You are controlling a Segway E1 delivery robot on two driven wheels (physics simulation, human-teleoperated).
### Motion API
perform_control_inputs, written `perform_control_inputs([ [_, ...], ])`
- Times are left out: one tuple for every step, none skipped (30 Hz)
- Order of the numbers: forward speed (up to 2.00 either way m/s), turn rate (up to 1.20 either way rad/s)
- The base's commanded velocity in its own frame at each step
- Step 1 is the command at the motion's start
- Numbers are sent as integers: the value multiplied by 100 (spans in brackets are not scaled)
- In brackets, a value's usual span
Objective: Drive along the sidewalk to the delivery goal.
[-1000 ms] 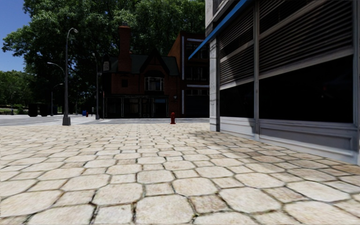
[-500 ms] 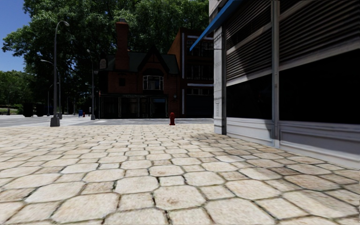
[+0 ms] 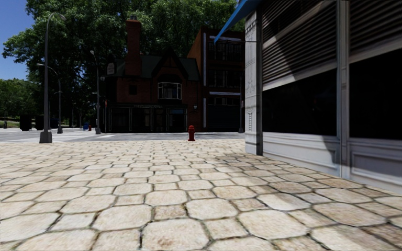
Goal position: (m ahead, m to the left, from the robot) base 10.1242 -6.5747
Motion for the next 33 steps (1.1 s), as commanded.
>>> perform_control_inputs([
  [200, 0],
  [200, 0],
  [200, 0],
  [200, 0],
  [200, 0],
  [200, 0],
  [200, 0],
  [200, 0],
  [200, 0],
  [200, 0],
  [200, 0],
  [200, 0],
  [200, 0],
  [200, 0],
  [200, 0],
  [200, 0],
  [200, 0],
  [200, 0],
  [200, 0],
  [200, 0],
  [200, 0],
  [200, 0],
  [200, 0],
  [200, 0],
  [200, 0],
  [200, 0],
  [200, 0],
  [200, 0],
  [200, 0],
  [200, 0],
  [200, 0],
  [200, 0],
  [200, 0],
])
